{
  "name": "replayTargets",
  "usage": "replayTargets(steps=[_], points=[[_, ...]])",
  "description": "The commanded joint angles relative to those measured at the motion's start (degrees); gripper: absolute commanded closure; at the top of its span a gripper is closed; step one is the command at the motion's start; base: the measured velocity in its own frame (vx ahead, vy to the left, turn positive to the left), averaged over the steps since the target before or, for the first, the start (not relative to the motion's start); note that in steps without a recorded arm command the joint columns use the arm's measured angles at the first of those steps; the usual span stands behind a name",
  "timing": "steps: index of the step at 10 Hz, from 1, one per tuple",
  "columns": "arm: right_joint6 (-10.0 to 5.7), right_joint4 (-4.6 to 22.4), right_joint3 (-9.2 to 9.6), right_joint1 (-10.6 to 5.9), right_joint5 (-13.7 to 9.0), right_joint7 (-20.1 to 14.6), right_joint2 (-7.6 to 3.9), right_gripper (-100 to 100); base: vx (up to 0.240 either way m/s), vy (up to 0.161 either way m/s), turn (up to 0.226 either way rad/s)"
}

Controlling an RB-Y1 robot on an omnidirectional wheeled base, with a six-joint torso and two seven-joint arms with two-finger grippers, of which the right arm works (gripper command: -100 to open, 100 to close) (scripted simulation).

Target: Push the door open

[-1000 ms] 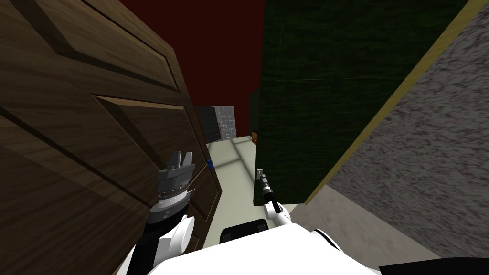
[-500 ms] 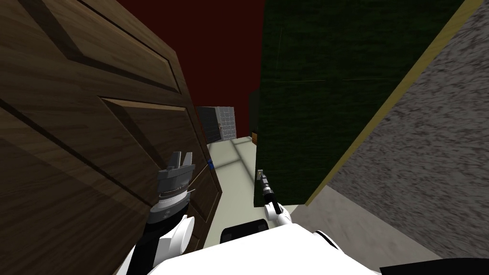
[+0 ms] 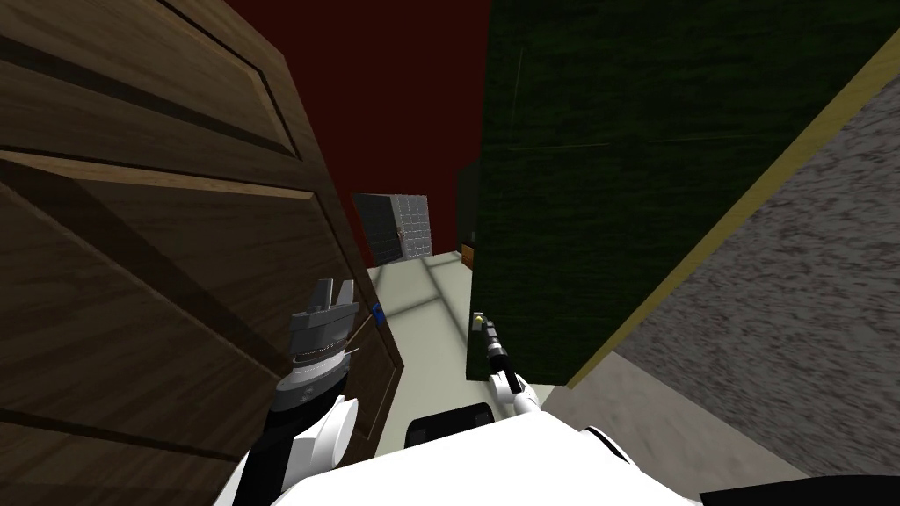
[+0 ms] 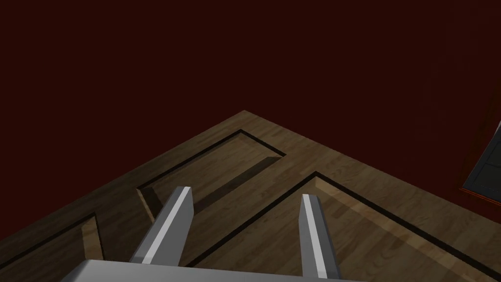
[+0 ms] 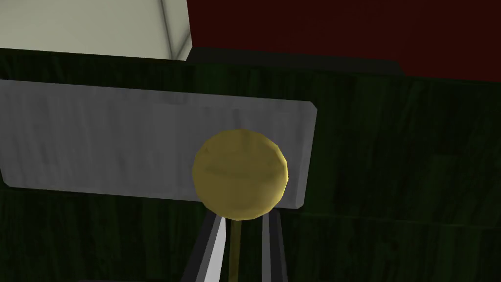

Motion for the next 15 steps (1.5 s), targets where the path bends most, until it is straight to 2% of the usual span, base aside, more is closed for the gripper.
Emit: replayTargets(steps=[1,2,4,8,9,10,12,13,15], points=[[-0.87,1.41,-1.47,-1.43,-0.75,0.47,-1.08,100,0.219,-0.017,-0.106],[0.65,-1.00,-0.78,0.03,-0.59,1.24,-0.57,-100,-0.059,0.036,-0.170],[0.67,-1.12,-0.85,0.03,-0.76,1.85,0.26,-100,-0.224,0.117,-0.084],[0.71,-1.37,-1.01,0.02,-1.12,3.17,4.95,-100,-0.201,0.094,-0.082],[0.47,-1.01,-1.01,-0.08,-1.07,3.08,4.37,-100,-0.059,0.053,-0.013],[0.11,-0.97,-1.09,0.08,-1.19,3.18,2.91,-100,0.094,-0.014,0.021],[0.04,-0.95,-1.11,0.10,-1.22,3.18,2.68,-100,0.163,-0.046,0.014],[-0.30,-0.85,-1.19,0.19,-1.33,3.19,1.92,-100,0.181,-0.044,0.025],[-0.69,-0.75,-1.29,0.30,-1.45,3.20,1.55,-100,0.231,-0.047,0.027]])
